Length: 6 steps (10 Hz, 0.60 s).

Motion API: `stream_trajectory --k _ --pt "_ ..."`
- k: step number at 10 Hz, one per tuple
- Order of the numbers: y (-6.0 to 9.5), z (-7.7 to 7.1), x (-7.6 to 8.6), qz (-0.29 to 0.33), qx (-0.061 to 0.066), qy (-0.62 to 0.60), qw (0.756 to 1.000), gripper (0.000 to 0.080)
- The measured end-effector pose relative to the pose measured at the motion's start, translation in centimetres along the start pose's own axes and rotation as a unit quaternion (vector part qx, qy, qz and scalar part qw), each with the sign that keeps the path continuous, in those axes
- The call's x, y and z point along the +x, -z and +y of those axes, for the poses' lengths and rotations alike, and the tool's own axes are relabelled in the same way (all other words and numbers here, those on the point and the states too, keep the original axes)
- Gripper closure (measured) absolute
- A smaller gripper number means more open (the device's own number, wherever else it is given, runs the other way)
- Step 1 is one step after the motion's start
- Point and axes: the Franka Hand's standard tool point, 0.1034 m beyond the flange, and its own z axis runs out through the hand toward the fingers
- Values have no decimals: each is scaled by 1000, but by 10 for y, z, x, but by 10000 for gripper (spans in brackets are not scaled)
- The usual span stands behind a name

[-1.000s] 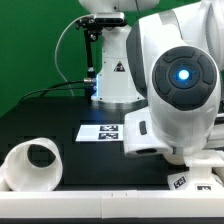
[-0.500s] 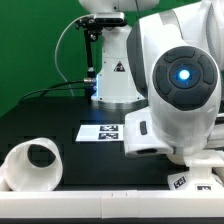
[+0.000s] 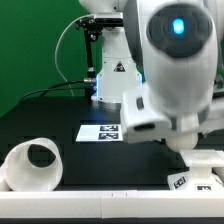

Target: Assemble lamp

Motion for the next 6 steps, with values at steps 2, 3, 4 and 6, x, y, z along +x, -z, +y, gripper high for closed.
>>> stream_trajectory --k 2,3,4,6 --pt "16 -9 0 67 -4 -2 998 225" --pt "14 -6 4 106 -7 0 994 225" --pt "13 -6 4 129 -10 -1 992 225" --pt "38 -5 1 196 -13 8 980 225"
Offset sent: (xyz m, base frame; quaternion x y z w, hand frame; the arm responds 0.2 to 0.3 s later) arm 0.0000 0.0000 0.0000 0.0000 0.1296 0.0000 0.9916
